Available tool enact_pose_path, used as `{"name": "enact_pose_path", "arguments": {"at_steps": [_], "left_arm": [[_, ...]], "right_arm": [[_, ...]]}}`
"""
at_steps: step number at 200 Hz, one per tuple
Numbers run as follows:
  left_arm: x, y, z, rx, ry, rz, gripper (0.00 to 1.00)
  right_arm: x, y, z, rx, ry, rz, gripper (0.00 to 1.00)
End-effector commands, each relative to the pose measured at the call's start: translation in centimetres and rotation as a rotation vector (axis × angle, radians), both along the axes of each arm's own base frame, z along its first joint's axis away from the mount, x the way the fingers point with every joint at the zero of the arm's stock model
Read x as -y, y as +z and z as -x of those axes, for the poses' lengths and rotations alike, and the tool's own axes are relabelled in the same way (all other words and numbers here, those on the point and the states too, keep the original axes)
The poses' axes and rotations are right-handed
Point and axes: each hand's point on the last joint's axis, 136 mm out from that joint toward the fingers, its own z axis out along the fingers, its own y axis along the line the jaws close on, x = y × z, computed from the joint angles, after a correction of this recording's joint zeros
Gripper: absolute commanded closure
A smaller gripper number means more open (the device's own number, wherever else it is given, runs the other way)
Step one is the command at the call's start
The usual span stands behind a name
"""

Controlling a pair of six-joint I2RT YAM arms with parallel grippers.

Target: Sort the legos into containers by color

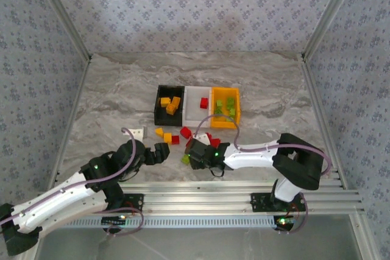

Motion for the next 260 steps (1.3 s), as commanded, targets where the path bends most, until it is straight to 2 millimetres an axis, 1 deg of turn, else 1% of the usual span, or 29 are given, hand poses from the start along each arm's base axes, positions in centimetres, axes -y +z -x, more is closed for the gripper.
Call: {"name": "enact_pose_path", "arguments": {"at_steps": [1, 15, 36, 59, 72, 95, 113, 118, 119, 125, 128, 131, 140, 162, 177, 190, 213, 223, 228, 234, 243, 260], "left_arm": [[-0.7, -0.3, -0.2, 0.005, 0.033, -0.021, 0.01], [-0.9, -0.1, -0.3, 0.011, 0.037, -0.028, 0.01], [-1.3, -0.1, -0.3, 0.017, 0.048, -0.039, 0.01], [-1.8, -0.2, -0.3, 0.02, 0.065, -0.053, 0.0], [-2.1, -0.3, -0.4, 0.021, 0.079, -0.058, 0.01], [-2.3, -0.4, -0.3, 0.019, 0.089, -0.051, 0.01], [-2.5, -0.7, -0.3, 0.016, 0.096, -0.049, 0.01], [-2.5, -0.8, -0.2, 0.013, 0.099, -0.051, 0.0], [-2.6, -0.8, -0.2, 0.013, 0.099, -0.05, 0.0], [-2.6, -0.9, -0.2, 0.011, 0.101, -0.049, 0.01], [-2.7, -1.0, -0.1, 0.01, 0.102, -0.049, 0.0], [-2.7, -1.1, -0.1, 0.007, 0.103, -0.049, 0.01], [-2.8, -1.3, 0.0, 0.001, 0.105, -0.046, 0.0], [-3.1, -1.7, 0.2, -0.011, 0.113, -0.04, 0.0], [-3.1, -1.9, 0.4, -0.016, 0.113, -0.031, 0.01], [-3.1, -2.0, 0.5, -0.019, 0.113, -0.019, 0.01], [-3.0, -2.4, 0.6, -0.027, 0.109, -0.014, 0.01], [-2.9, -2.5, 0.6, -0.028, 0.105, -0.015, 0.01], [-2.9, -2.5, 0.6, -0.028, 0.103, -0.016, 0.01], [-2.9, -2.5, 0.6, -0.029, 0.101, -0.015, 0.01], [-2.8, -2.5, 0.6, -0.026, 0.096, -0.016, 0.0], [-2.8, -2.4, 0.6, -0.022, 0.093, -0.02, 0.01]], "right_arm": [[0.4, 0.1, -0.3, 0.007, -0.024, 0.029, 0.54], [0.5, 0.7, -0.3, 0.016, -0.025, 0.017, 0.6], [0.4, 2.5, -0.5, 0.042, -0.026, -0.015, 0.65], [-0.4, 6.0, -1.1, 0.086, 0.0, -0.068, 0.66], [-1.0, 8.3, -2.2, 0.11, 0.013, -0.1, 0.66], [-2.7, 11.4, -5.4, 0.146, 0.011, -0.158, 0.66], [-4.3, 12.7, -8.0, 0.168, 0.027, -0.168, 0.66], [-4.8, 12.8, -8.8, 0.165, 0.028, -0.172, 0.66], [-5.2, 13.1, -9.1, 0.168, 0.029, -0.18, 0.66], [-5.9, 13.9, -10.1, 0.177, 0.028, -0.199, 0.66], [-6.1, 13.7, -10.6, 0.175, 0.028, -0.194, 0.66], [-6.5, 14.1, -11.1, 0.183, 0.029, -0.203, 0.66], [-7.2, 14.0, -12.5, 0.183, 0.025, -0.194, 0.66], [-9.0, 14.3, -15.8, 0.194, 0.017, -0.195, 0.66], [-10.0, 14.1, -17.8, 0.194, 0.008, -0.207, 0.66], [-10.6, 13.5, -19.4, 0.183, -0.006, -0.211, 0.65], [-12.1, 13.3, -21.4, 0.182, 0.006, -0.241, 0.61], [-12.7, 13.6, -22.1, 0.184, 0.014, -0.262, 0.55], [-12.8, 13.6, -22.5, 0.188, 0.016, -0.267, 0.49], [-13.0, 14.1, -22.8, 0.2, 0.017, -0.277, 0.42], [-13.2, 15.0, -23.2, 0.222, 0.018, -0.292, 0.34], [-13.2, 17.0, -23.3, 0.261, 0.025, -0.323, 0.3]]}}
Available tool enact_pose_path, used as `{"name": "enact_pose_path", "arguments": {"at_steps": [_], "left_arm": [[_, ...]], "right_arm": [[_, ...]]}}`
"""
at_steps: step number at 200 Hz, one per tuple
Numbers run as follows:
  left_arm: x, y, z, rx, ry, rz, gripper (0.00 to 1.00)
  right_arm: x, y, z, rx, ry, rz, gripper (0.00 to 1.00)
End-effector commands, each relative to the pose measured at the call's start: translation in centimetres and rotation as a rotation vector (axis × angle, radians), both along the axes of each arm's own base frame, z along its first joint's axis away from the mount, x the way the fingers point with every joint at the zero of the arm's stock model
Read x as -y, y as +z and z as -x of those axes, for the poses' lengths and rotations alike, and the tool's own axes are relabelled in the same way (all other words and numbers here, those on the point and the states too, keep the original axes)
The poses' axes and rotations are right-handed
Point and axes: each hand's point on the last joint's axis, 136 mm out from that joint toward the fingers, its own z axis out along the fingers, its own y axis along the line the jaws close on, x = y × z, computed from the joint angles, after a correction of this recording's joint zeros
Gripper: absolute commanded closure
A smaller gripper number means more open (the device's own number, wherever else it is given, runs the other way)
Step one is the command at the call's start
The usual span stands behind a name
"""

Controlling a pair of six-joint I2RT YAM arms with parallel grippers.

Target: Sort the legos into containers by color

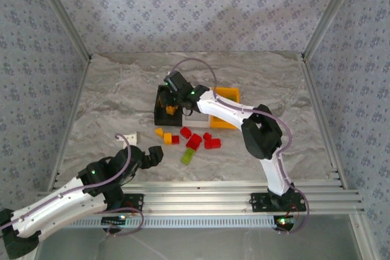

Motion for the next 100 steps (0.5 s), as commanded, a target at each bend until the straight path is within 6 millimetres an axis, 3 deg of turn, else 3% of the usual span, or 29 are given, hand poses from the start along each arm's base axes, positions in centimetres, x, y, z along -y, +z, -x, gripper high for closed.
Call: {"name": "enact_pose_path", "arguments": {"at_steps": [1, 24, 58, 82, 100], "left_arm": [[0.0, 0.1, 0.0, 0.001, -0.003, 0.007, 0.01], [0.3, 0.4, -0.1, 0.012, -0.014, 0.008, 0.01], [1.6, 1.0, -0.6, 0.03, -0.058, 0.0, 0.01], [3.2, 0.8, -1.3, 0.019, -0.1, -0.032, 0.07], [4.5, 0.1, -2.2, -0.001, -0.134, -0.077, 0.17]], "right_arm": [[-1.0, 4.2, -0.4, 0.073, 0.035, -0.066, 0.3], [-0.2, 6.7, 0.5, 0.119, 0.029, -0.094, 0.28], [1.8, 8.6, 4.2, 0.168, 0.016, -0.121, 0.27], [3.6, 7.9, 7.5, 0.169, 0.013, -0.119, 0.27], [5.2, 7.2, 9.7, 0.167, 0.006, -0.128, 0.27]]}}
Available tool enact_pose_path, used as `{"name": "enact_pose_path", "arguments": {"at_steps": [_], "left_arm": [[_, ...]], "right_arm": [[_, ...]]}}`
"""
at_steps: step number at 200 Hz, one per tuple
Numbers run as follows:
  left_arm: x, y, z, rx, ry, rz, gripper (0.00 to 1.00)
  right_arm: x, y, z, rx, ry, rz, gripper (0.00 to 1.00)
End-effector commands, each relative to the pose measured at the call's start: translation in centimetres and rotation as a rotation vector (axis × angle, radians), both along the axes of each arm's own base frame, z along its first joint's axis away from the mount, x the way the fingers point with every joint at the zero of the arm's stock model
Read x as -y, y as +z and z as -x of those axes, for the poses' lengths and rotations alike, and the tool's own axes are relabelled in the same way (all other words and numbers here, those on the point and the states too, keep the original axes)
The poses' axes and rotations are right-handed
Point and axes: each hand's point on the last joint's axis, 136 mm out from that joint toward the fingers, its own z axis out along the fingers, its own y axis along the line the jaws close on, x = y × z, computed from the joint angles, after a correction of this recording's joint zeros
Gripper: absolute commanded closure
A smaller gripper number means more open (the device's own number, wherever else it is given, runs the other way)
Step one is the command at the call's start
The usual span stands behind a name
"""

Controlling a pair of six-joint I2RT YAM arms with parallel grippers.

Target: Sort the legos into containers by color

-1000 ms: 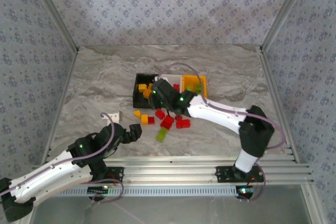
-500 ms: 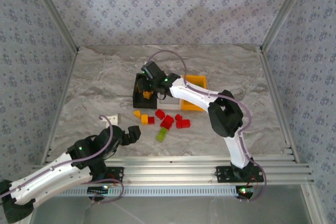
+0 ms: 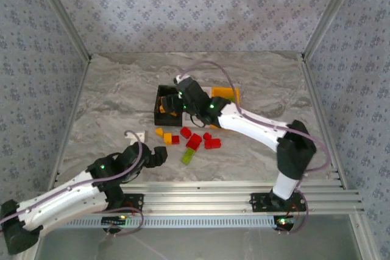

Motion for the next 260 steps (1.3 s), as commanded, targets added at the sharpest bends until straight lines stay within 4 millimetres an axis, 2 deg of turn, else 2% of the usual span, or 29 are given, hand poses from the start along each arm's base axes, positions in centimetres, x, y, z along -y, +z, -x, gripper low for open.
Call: {"name": "enact_pose_path", "arguments": {"at_steps": [1, 7, 9, 15, 36, 62, 103, 157, 183, 206, 236, 260], "left_arm": [[2.7, 1.5, -1.5, 0.033, -0.072, 0.01, 0.18], [3.1, 1.1, -1.8, 0.026, -0.08, -0.016, 0.21], [3.2, 1.0, -1.9, 0.026, -0.082, -0.022, 0.22], [3.4, 0.6, -2.3, 0.023, -0.088, -0.05, 0.26], [3.8, -0.6, -3.8, 0.013, -0.088, -0.137, 0.33], [3.3, -2.0, -5.6, -0.005, -0.04, -0.179, 0.39], [4.4, -2.2, -7.8, 0.024, -0.052, -0.125, 0.41], [4.4, -4.6, -9.6, -0.04, -0.044, -0.148, 0.42], [3.9, -6.1, -9.5, -0.077, -0.031, -0.171, 0.49], [3.2, -7.0, -8.6, -0.103, -0.02, -0.173, 0.55], [1.5, -8.5, -6.2, -0.156, 0.0, -0.17, 0.61], [0.1, -8.9, -3.9, -0.189, 0.012, -0.146, 0.63]], "right_arm": [[1.8, -0.3, 2.0, 0.017, -0.039, -0.022, 0.27], [2.4, -0.3, 2.5, 0.014, -0.046, -0.03, 0.27], [2.8, -1.2, 2.8, 0.003, -0.049, -0.016, 0.27], [3.5, -1.9, 3.3, -0.005, -0.06, -0.013, 0.27], [5.6, -2.4, 4.6, -0.008, -0.085, -0.025, 0.27], [7.6, -2.5, 5.5, 0.001, -0.116, -0.032, 0.27], [8.8, -2.5, 6.0, 0.012, -0.132, -0.032, 0.27], [9.4, -2.3, 6.1, 0.02, -0.141, -0.031, 0.27], [9.7, -2.1, 6.3, 0.026, -0.146, -0.037, 0.26], [10.0, -2.0, 6.3, 0.033, -0.153, -0.04, 0.26], [10.4, -2.0, 6.3, 0.034, -0.161, -0.044, 0.26], [10.5, -2.3, 6.5, 0.029, -0.163, -0.047, 0.26]]}}
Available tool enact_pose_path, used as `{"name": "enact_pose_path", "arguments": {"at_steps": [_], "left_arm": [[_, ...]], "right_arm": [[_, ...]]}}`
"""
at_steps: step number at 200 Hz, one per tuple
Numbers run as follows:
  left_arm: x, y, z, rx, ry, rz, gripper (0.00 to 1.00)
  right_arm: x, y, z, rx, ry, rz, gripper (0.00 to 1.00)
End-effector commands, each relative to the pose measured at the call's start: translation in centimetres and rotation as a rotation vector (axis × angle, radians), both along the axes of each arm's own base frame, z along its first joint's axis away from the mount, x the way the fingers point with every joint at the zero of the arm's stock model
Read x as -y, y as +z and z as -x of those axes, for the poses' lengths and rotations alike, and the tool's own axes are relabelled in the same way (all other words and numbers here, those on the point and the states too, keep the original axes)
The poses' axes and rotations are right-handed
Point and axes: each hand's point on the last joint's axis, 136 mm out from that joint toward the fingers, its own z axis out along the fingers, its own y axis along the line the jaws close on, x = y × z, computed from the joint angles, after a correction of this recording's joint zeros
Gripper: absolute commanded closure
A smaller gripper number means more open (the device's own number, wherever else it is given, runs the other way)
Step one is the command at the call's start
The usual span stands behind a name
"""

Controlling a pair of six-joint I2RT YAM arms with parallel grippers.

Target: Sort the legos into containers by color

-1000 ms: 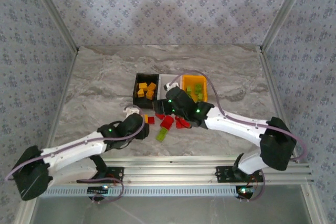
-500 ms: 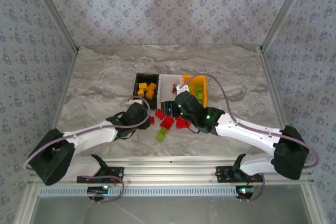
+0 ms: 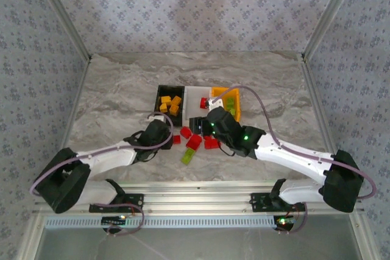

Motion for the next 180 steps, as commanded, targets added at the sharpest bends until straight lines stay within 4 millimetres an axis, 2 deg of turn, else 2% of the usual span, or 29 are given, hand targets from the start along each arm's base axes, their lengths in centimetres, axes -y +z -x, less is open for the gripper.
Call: {"name": "enact_pose_path", "arguments": {"at_steps": [1, 21, 36, 65, 78, 91, 136, 158, 180], "left_arm": [[-2.7, -2.7, 3.9, -0.125, 0.018, -0.044, 0.64], [-3.6, -2.1, 5.5, -0.123, 0.021, -0.025, 0.64], [-3.5, -0.7, 5.7, -0.097, 0.026, 0.021, 0.6], [-2.8, 2.3, 4.9, -0.031, 0.016, 0.062, 0.39], [-2.4, 2.6, 4.5, -0.023, 0.002, 0.049, 0.31], [-2.3, 2.1, 4.0, -0.032, -0.005, 0.01, 0.29], [-1.6, -0.9, 2.1, -0.088, -0.01, -0.117, 0.31], [-1.9, -2.2, 1.7, -0.116, 0.005, -0.172, 0.44], [-1.4, -2.4, 1.8, -0.127, -0.007, -0.153, 0.55]], "right_arm": [[0.7, 0.2, -0.1, 0.01, -0.033, -0.016, 0.26], [0.6, 0.1, 0.0, 0.006, -0.03, -0.022, 0.26], [0.6, 0.0, -0.1, 0.005, -0.03, -0.026, 0.26], [0.4, -0.1, -0.1, -0.001, -0.028, -0.028, 0.26], [0.4, 0.0, -0.1, -0.003, -0.025, -0.03, 0.26], [0.5, 0.1, 0.0, -0.002, -0.028, -0.028, 0.26], [1.3, 0.3, 0.3, 0.002, -0.041, -0.029, 0.26], [1.7, 0.7, 0.4, 0.01, -0.047, -0.035, 0.26], [1.9, 0.9, 0.6, 0.014, -0.047, -0.039, 0.26]]}}
